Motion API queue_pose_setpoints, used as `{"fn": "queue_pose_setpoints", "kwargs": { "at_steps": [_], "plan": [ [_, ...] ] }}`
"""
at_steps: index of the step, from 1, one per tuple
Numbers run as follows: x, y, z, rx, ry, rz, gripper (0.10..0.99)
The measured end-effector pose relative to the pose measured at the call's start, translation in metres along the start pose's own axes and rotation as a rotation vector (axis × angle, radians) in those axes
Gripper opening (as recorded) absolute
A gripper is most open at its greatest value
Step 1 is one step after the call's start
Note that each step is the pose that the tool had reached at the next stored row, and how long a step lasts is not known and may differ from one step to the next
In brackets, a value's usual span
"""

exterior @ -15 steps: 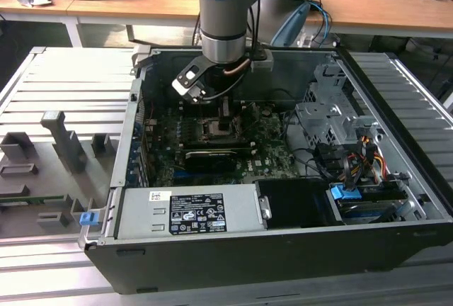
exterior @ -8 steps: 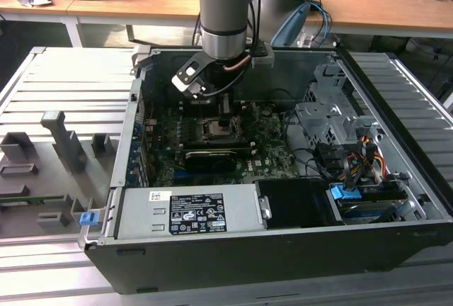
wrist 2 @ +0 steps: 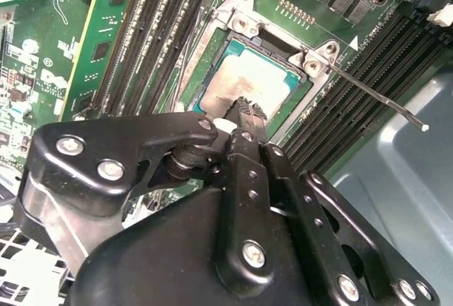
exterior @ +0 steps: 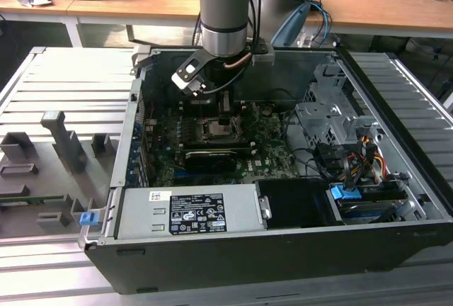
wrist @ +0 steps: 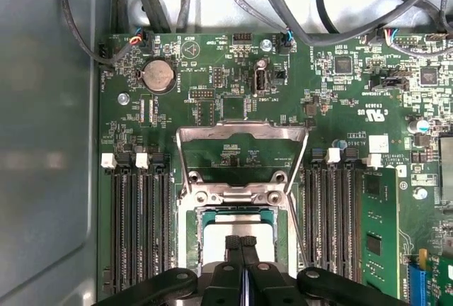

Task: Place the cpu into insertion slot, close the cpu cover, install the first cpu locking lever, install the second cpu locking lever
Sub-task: 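Close the cpu cover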

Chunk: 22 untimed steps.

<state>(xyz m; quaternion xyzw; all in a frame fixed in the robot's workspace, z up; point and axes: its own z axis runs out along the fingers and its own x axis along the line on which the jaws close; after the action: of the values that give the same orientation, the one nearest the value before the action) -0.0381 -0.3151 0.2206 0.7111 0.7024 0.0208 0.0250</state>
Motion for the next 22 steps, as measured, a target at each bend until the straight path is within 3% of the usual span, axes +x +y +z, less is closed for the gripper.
{"fn": "queue_pose_setpoints", "kwargs": {
  "at_steps": [8, 14, 18, 22],
  "plan": [
    [-0.0011, 0.0002, -0.0023, 0.001, 0.0000, 0.000, 0.106],
    [-0.0011, 0.0010, -0.0082, 0.001, 0.0005, 0.000, 0.106],
    [-0.0010, 0.0085, -0.0089, 0.001, 0.0002, 0.000, 0.106],
    [-0.0011, 0.0095, -0.0231, 0.001, 0.0002, 0.000, 0.106]
  ]
}}
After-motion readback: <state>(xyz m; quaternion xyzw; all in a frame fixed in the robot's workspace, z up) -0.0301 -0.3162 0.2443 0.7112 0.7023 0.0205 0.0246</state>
